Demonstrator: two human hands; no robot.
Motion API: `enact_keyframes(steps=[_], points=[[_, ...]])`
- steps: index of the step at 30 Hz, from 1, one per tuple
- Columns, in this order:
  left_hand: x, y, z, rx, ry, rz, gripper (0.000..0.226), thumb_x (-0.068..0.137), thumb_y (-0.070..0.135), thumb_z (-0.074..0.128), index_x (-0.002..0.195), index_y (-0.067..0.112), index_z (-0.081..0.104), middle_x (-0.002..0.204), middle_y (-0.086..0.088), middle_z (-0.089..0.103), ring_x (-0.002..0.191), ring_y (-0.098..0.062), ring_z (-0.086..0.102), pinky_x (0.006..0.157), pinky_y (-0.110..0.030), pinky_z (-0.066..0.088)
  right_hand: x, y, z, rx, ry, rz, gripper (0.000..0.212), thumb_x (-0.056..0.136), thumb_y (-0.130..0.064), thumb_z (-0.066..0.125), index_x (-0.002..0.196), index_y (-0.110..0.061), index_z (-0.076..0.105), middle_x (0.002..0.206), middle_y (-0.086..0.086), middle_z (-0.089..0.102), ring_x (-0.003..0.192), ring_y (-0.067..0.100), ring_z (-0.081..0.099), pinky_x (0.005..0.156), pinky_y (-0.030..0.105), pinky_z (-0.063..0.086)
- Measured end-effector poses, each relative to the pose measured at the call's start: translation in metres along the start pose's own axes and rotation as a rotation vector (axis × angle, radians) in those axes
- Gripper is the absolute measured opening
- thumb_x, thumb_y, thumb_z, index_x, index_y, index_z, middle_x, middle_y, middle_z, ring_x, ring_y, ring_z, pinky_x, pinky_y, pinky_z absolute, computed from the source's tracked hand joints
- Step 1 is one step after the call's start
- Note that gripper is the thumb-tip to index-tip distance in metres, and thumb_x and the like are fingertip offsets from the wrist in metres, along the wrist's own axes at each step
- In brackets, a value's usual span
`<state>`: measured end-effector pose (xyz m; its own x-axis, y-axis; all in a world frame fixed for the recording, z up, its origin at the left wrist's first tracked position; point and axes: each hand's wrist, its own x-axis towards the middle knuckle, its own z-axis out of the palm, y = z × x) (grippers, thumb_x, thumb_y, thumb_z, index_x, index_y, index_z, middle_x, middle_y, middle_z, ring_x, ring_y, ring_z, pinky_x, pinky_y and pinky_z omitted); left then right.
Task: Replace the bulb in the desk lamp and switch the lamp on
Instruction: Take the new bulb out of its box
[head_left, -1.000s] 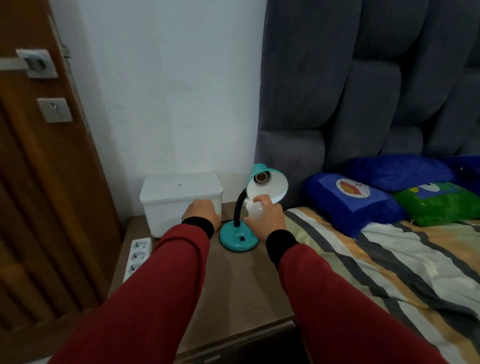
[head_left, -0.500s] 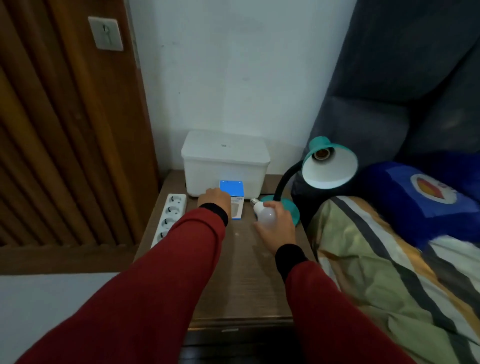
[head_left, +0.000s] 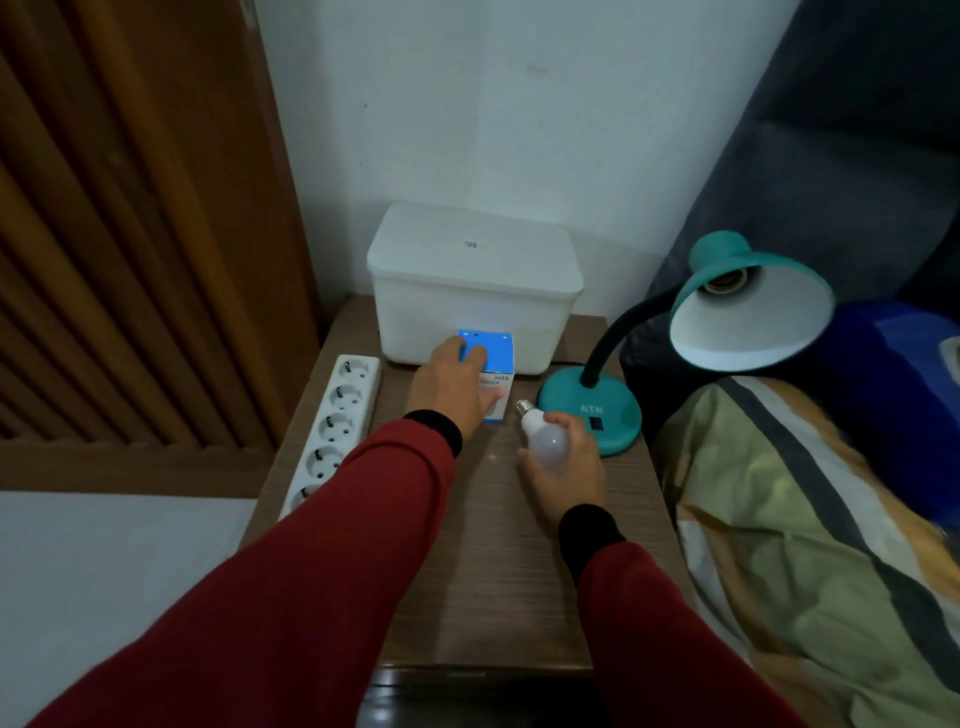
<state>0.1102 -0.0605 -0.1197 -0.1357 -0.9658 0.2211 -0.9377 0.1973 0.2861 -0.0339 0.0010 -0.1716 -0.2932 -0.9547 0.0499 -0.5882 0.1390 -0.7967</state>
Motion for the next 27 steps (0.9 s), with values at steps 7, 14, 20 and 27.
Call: enact_keyframes(steps=[7, 14, 20, 27], points=[[0.006, 0.008, 0.006, -0.392, 0.067, -0.225, 0.050, 0.079, 0.047, 0.067, 0.116, 0.016, 0.056, 0.138, -0.010, 0.035, 0.126, -0.025, 0.040, 0.104, -0.032, 0.040, 0.004, 0.010, 0.010, -0.054, 0.023, 0.043, 0.057, 0.069, -0.025, 0.077, 0.118, -0.028, 0.048, 0.125, 0.002, 0.049, 0.112, 0.018, 0.049, 0.098, 0.039, 0.047], [0.010, 0.009, 0.011, -0.548, 0.136, -0.305, 0.040, 0.072, 0.035, 0.077, 0.103, 0.015, 0.061, 0.123, -0.005, 0.044, 0.112, -0.020, 0.047, 0.087, -0.018, 0.034, 0.008, 0.010, 0.014, -0.098, 0.021, 0.048, 0.066, 0.065, -0.030, 0.079, 0.122, -0.022, 0.048, 0.124, 0.002, 0.052, 0.112, 0.018, 0.049, 0.098, 0.037, 0.045], [0.006, 0.003, 0.013, -0.631, 0.162, -0.310, 0.032, 0.078, 0.024, 0.074, 0.106, 0.013, 0.065, 0.127, -0.003, 0.049, 0.118, -0.014, 0.046, 0.090, -0.011, 0.028, 0.012, -0.011, 0.006, -0.105, 0.222, -0.162, 0.055, 0.073, -0.031, 0.074, 0.121, -0.013, 0.055, 0.119, 0.004, 0.058, 0.110, 0.018, 0.052, 0.094, 0.032, 0.042], [0.005, 0.000, 0.013, -0.656, 0.214, -0.297, 0.029, 0.078, 0.018, 0.074, 0.106, 0.011, 0.068, 0.125, -0.006, 0.047, 0.115, -0.016, 0.048, 0.089, -0.007, 0.029, 0.032, -0.056, 0.012, 0.146, 0.103, -0.235, 0.045, 0.081, -0.017, 0.067, 0.123, -0.012, 0.052, 0.119, 0.005, 0.062, 0.108, 0.013, 0.057, 0.088, 0.020, 0.041]])
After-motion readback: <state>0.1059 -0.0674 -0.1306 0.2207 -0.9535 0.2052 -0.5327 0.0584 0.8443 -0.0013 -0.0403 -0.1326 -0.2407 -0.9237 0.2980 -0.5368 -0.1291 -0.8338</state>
